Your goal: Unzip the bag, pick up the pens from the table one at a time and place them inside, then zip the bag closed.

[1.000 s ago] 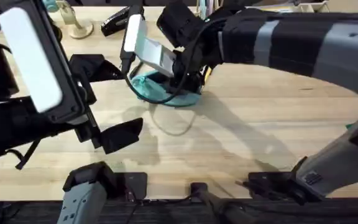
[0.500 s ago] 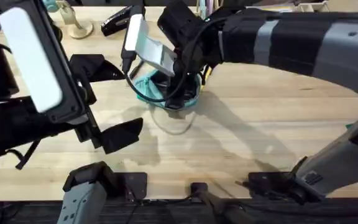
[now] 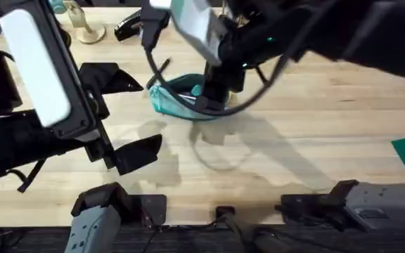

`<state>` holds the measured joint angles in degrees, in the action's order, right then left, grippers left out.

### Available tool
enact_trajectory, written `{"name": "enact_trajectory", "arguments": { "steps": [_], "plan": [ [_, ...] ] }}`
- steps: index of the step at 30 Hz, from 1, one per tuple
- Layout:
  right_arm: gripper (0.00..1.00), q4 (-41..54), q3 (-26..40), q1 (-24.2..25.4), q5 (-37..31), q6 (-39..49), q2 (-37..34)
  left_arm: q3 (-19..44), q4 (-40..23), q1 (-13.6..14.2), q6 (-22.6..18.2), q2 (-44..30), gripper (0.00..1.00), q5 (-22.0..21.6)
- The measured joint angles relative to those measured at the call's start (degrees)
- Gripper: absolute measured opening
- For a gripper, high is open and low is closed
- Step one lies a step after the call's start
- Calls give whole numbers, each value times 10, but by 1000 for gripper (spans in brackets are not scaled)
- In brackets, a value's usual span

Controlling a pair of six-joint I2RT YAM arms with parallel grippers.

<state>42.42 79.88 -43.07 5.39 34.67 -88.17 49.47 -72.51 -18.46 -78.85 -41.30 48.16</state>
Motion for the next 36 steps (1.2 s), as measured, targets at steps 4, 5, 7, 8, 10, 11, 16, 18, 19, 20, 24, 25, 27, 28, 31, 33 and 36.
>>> {"name": "enact_trajectory", "arguments": {
  "steps": [4,5,7,8,10,11,16,18,19,20,24,25,27,28,31,33,36],
  "plan": [
    [998,-1,0,5,0,-19,65,0,0,0,0,0,993,0],
    [998,-2,0,9,0,-28,73,0,0,0,0,0,993,0],
    [998,-3,0,21,0,-54,88,0,0,0,0,0,994,0],
    [998,-3,0,30,0,-71,94,0,0,0,0,0,994,0],
    [998,-4,0,72,0,-150,106,0,0,0,0,0,994,0],
    [997,-4,0,123,0,-248,106,0,0,0,0,0,993,0],
    [997,-4,0,191,0,-388,106,0,0,0,0,0,993,0],
    [997,-3,0,212,0,-448,106,0,0,0,0,0,993,0],
    [997,-3,0,222,0,-480,106,0,0,0,0,0,993,0],
    [998,-3,0,230,0,-512,106,0,0,0,0,0,992,0],
    [998,-4,0,247,0,-636,107,0,0,0,0,0,993,0],
    [998,-4,0,248,0,-666,106,0,0,0,0,0,993,0],
    [998,-4,0,248,0,-712,107,0,0,0,0,0,993,0],
    [997,-4,0,248,0,-731,106,0,0,0,0,0,992,0],
    [997,-4,0,248,0,-777,106,0,0,0,0,0,993,0],
    [997,-4,0,248,0,-796,106,0,0,0,0,0,993,0],
    [997,-4,0,248,0,-813,100,0,0,0,0,0,992,0]
  ]
}}
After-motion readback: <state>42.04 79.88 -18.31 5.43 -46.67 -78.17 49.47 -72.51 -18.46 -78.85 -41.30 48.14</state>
